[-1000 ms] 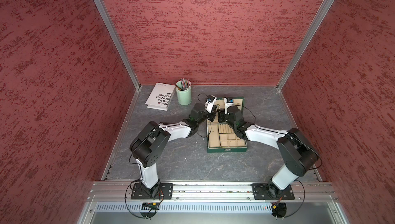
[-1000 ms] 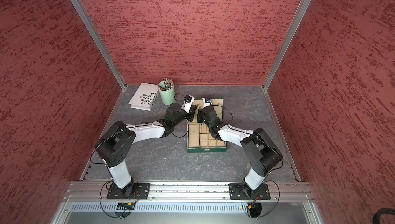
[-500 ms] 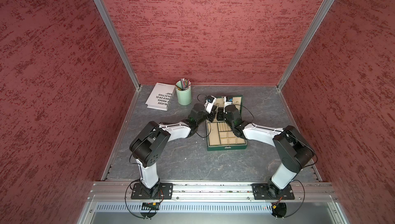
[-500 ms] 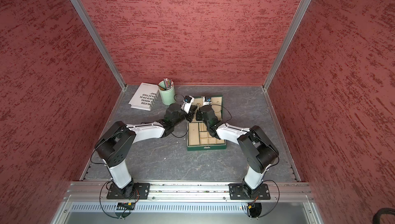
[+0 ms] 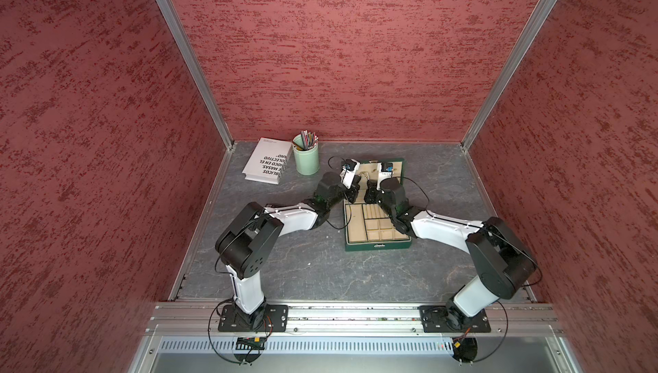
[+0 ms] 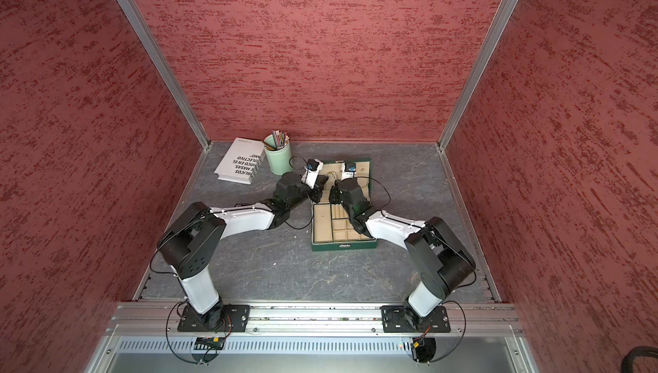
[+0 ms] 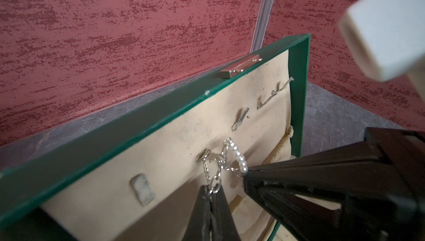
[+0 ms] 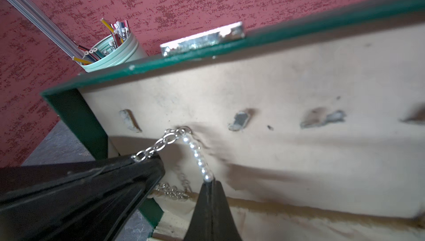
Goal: Put jewelry chain into jewelry box
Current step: Hang the necklace on the jewelry box clasp.
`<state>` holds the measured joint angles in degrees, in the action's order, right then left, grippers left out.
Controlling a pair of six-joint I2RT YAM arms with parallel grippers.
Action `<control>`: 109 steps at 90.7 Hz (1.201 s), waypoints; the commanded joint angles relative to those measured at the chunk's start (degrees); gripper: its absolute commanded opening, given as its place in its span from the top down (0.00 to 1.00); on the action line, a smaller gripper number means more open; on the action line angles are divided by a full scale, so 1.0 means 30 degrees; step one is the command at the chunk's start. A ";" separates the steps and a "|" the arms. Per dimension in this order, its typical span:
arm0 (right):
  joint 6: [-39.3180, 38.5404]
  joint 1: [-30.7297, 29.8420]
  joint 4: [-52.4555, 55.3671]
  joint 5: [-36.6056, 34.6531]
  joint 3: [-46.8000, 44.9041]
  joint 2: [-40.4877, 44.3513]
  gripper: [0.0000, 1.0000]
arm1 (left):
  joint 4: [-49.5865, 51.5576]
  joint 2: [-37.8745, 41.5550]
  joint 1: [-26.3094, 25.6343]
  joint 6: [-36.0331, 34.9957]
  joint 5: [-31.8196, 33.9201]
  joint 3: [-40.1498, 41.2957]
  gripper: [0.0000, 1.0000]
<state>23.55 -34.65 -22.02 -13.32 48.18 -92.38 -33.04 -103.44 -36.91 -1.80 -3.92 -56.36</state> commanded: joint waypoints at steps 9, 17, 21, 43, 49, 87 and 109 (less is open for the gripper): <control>0.0014 0.0342 0.0018 -0.0039 -0.0653 0.1015 1.00 | 0.0402 0.0505 0.0029 0.0168 0.0269 -0.0777 1.00; 0.0128 0.0496 0.0179 0.0152 -0.0796 0.1171 1.00 | 0.0756 0.0389 0.0027 0.0218 0.0373 -0.1096 1.00; 0.0216 0.0559 0.0233 0.0223 -0.0873 0.1216 1.00 | 0.0974 0.0289 0.0012 0.0255 0.0438 -0.1291 1.00; 0.0477 0.0829 0.0498 0.0594 -0.0915 0.1137 1.00 | 0.1449 0.0027 -0.0003 0.0429 0.0825 -0.1904 1.00; 0.0498 0.0863 0.0554 0.0679 -0.0913 0.1166 1.00 | 0.1516 0.0054 -0.0003 0.0454 0.1008 -0.1998 1.00; 0.0672 0.1004 0.0517 0.0879 -0.1212 0.1329 1.00 | 0.3107 0.0230 0.0056 0.0367 0.1557 -0.3078 1.00; 0.0842 0.1052 0.0353 0.1041 -0.1179 0.1019 1.00 | 0.4615 -0.0190 0.0056 0.0194 0.1551 -0.4309 1.00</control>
<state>25.19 -32.36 -21.71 -10.13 45.56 -89.34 -20.36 -103.59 -37.04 -0.91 -0.99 -66.04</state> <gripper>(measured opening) 0.040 0.051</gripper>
